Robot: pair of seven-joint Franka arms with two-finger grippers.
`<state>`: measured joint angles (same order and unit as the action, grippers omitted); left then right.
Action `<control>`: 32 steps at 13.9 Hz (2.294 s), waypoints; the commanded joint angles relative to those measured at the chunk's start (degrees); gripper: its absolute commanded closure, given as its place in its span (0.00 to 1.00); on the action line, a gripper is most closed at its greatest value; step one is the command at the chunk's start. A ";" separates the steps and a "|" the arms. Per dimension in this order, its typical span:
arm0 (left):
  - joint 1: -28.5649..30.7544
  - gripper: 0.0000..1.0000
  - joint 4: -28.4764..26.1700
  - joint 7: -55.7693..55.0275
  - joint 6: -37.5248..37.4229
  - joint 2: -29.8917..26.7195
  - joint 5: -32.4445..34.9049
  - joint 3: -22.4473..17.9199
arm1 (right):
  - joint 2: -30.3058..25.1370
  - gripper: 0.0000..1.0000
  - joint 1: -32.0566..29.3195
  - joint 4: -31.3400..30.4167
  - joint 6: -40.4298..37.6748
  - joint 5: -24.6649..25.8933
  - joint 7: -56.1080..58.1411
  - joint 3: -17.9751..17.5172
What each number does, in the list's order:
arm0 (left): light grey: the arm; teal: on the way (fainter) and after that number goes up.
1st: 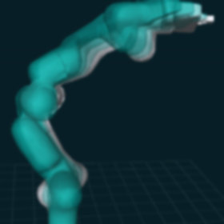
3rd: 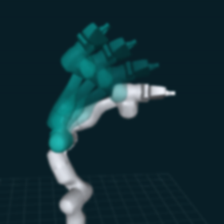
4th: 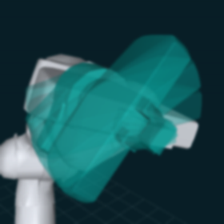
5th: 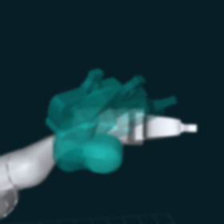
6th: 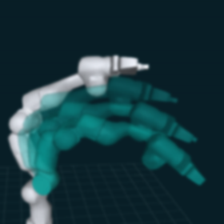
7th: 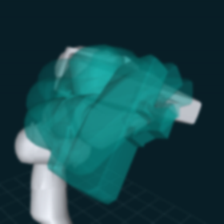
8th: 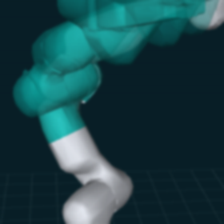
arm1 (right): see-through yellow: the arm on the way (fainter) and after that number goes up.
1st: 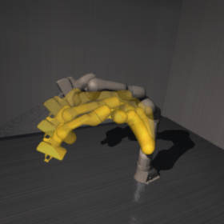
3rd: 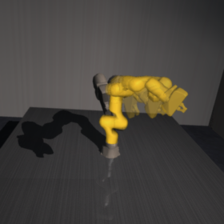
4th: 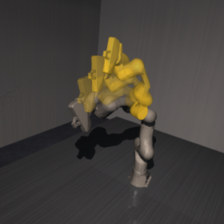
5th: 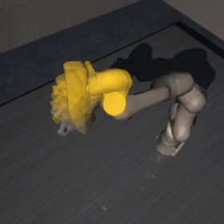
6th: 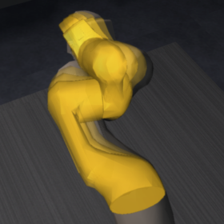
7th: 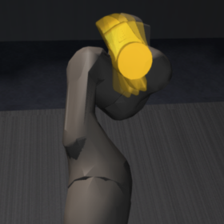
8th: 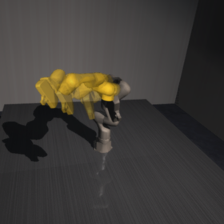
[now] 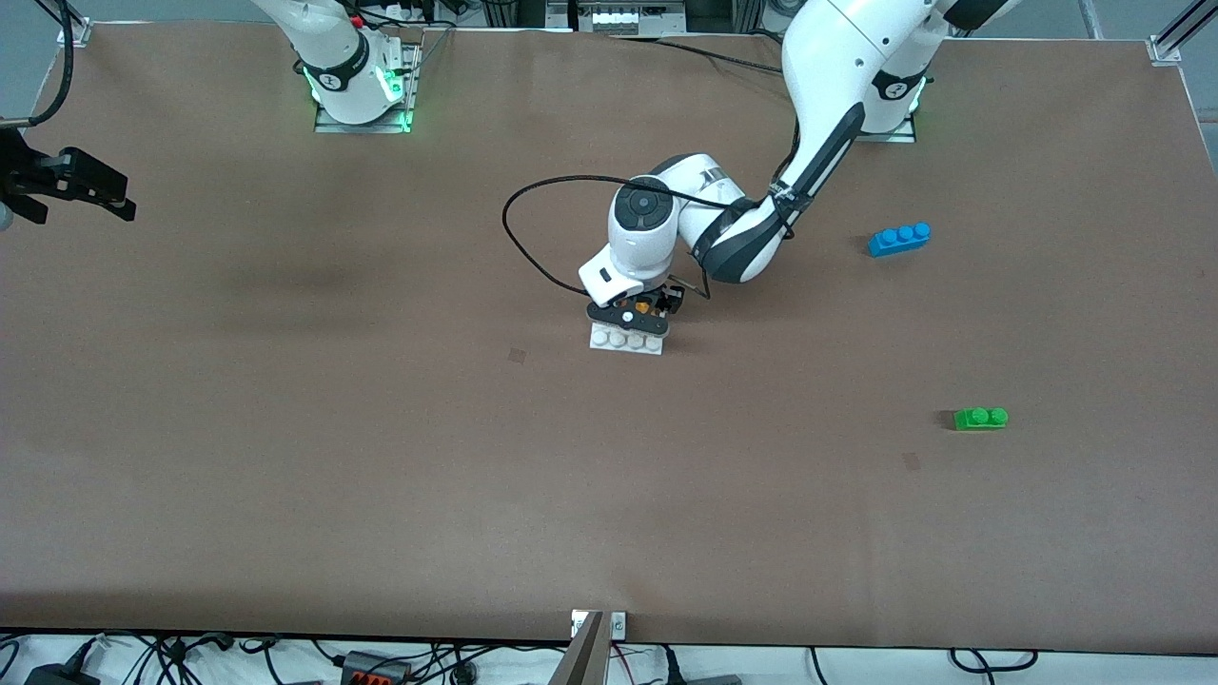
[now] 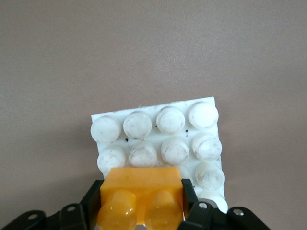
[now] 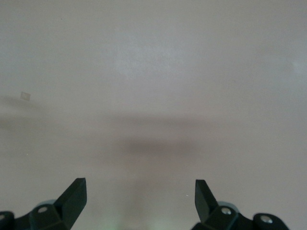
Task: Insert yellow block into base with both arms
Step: 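Press the yellow block down onto the base studs with the left gripper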
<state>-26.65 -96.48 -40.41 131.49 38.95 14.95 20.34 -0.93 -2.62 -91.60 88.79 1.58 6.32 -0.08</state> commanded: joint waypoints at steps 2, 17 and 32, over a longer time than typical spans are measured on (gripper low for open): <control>-0.16 0.52 -0.73 -1.51 0.78 -0.46 1.57 0.23 | -0.12 0.00 -0.28 -0.86 1.20 -1.32 -0.95 -0.36; -0.25 0.52 -0.64 -4.85 2.02 1.04 1.66 1.11 | -0.21 0.00 -0.28 -0.86 0.85 -1.32 -0.95 -0.18; 0.63 0.52 -0.64 -6.26 3.69 2.18 1.75 1.11 | -0.21 0.00 -0.28 -0.86 0.85 -1.32 -1.04 -0.18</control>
<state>-26.72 -97.08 -45.77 134.53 40.64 14.97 21.09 -0.45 -2.65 -91.68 89.28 1.21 6.20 0.02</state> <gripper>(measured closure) 0.313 0.000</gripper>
